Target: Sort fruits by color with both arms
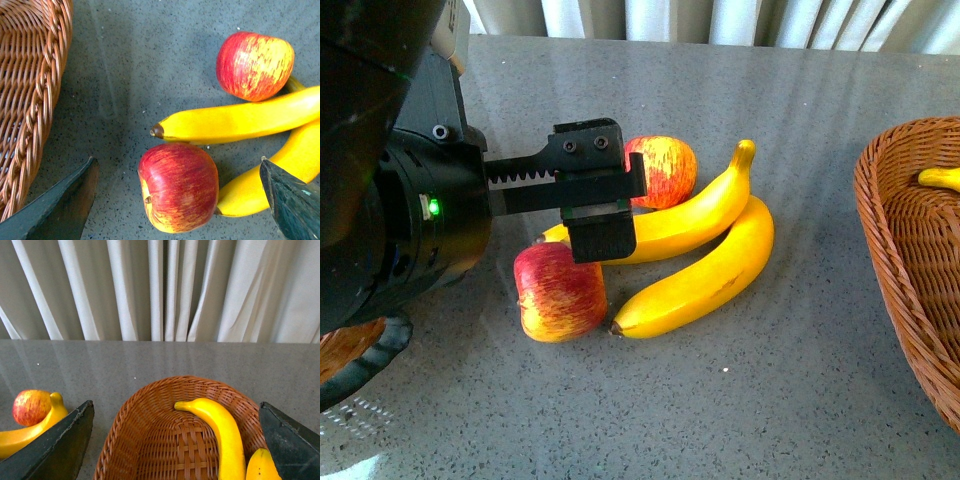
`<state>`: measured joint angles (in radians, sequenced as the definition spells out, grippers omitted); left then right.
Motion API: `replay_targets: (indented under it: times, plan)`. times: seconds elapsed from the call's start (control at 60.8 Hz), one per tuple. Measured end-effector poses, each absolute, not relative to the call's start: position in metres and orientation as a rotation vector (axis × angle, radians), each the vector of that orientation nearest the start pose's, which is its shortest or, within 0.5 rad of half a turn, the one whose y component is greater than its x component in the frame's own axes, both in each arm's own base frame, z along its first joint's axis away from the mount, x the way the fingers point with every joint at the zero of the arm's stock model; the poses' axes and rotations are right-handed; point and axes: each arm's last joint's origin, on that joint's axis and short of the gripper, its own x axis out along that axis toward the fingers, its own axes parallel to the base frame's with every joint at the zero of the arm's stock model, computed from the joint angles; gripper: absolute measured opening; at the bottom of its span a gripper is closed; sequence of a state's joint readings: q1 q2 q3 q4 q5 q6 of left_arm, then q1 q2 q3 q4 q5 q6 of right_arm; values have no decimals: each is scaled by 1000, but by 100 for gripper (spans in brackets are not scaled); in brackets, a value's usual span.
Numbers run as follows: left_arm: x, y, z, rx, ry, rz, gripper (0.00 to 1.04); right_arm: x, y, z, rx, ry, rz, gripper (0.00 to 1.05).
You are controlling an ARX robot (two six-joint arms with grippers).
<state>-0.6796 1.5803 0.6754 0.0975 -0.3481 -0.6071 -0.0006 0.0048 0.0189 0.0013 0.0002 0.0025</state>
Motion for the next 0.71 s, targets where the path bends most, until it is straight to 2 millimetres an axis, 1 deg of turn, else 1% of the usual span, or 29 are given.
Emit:
replay_targets:
  times: [0.477, 0.708]
  plan:
    - [234, -178, 115, -119, 861, -100, 96, 97, 0, 170, 3, -15, -1, 96]
    - [237, -178, 110, -104, 870, -101, 96, 97, 0, 170, 3, -15, -1, 96]
